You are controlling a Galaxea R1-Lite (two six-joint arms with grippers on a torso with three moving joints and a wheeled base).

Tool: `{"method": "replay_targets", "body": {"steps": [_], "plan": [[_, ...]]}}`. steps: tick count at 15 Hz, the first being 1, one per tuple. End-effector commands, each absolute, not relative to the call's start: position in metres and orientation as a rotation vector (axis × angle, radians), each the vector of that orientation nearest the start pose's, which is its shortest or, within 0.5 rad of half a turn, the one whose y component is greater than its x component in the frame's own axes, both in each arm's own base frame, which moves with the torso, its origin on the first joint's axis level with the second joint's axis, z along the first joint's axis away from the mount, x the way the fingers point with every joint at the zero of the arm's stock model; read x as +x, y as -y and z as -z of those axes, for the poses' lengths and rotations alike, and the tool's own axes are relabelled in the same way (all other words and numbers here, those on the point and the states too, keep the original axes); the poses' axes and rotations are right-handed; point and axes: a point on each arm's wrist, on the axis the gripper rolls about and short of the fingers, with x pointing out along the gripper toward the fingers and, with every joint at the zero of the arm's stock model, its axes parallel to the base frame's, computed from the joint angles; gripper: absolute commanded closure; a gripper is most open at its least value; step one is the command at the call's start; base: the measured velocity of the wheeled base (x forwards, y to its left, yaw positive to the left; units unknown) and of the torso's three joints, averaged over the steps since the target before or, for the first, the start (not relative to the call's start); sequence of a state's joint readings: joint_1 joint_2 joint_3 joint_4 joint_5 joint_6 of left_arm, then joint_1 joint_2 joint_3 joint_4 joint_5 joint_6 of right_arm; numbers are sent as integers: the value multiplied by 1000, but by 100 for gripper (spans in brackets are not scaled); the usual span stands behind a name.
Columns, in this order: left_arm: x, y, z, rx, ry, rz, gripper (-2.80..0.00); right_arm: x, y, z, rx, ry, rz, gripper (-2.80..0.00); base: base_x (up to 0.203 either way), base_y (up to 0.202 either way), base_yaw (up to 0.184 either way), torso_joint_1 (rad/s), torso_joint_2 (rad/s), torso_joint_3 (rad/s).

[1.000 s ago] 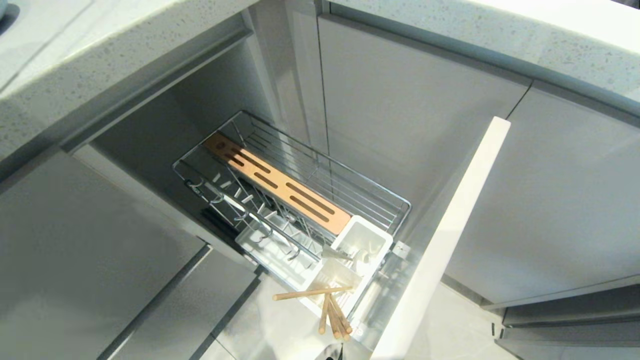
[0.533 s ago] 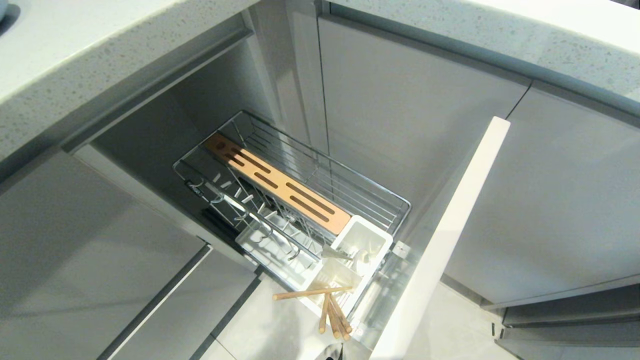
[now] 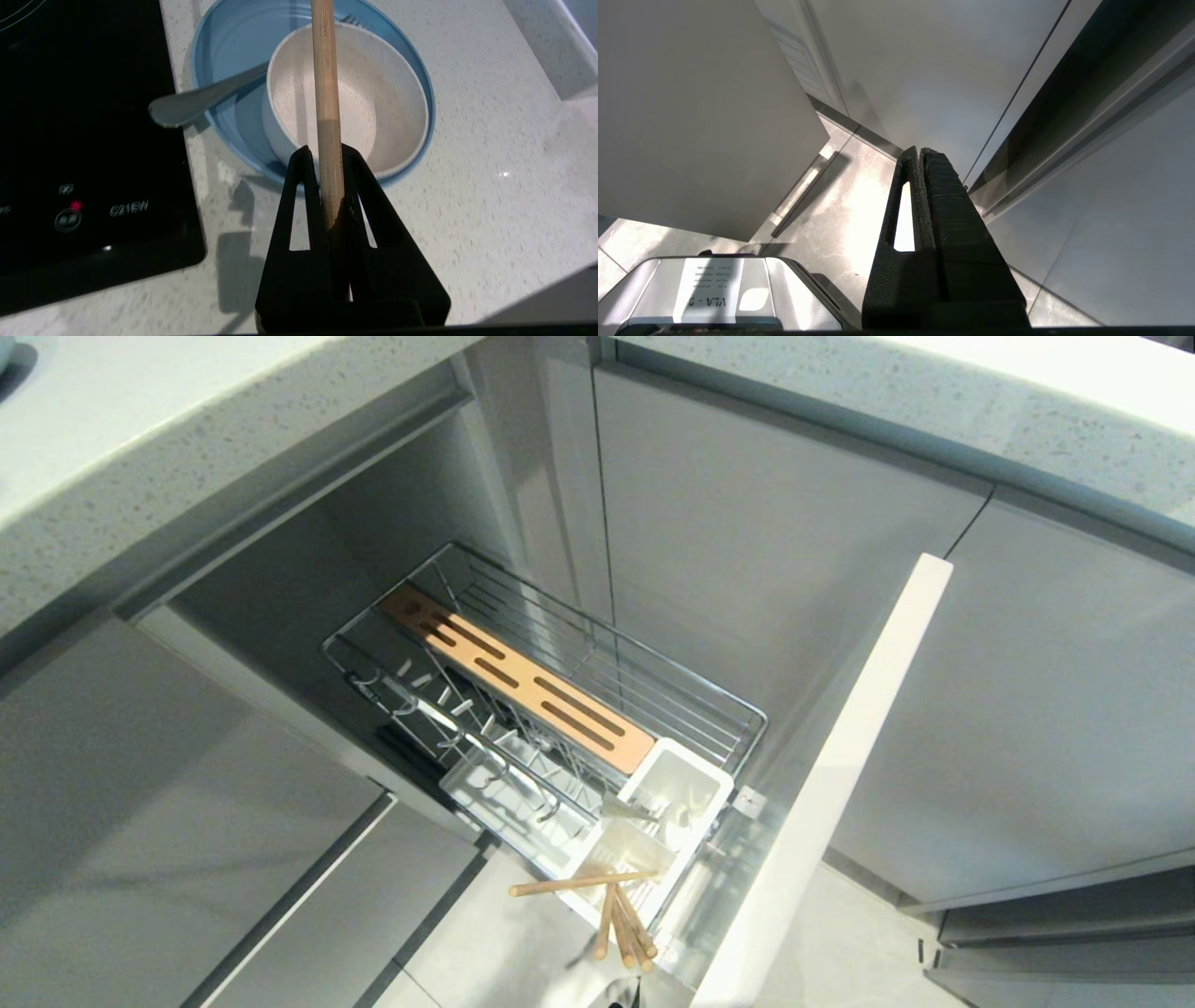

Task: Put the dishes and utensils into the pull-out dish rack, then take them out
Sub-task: Take the chopsticks out of the cupboard

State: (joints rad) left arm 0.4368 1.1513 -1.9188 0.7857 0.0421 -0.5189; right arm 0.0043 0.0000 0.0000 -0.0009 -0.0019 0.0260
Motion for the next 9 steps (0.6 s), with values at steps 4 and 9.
{"method": "replay_targets", "body": {"steps": [4,9], "plan": [[94,-45,-449,-519,79,-483,0,-23,0,-75,26,0,-2,0,0,0,0,0,0,0],[118,-56,-448,-520,66,-472,0,-23,0,-75,26,0,-2,0,0,0,0,0,0,0]]}}
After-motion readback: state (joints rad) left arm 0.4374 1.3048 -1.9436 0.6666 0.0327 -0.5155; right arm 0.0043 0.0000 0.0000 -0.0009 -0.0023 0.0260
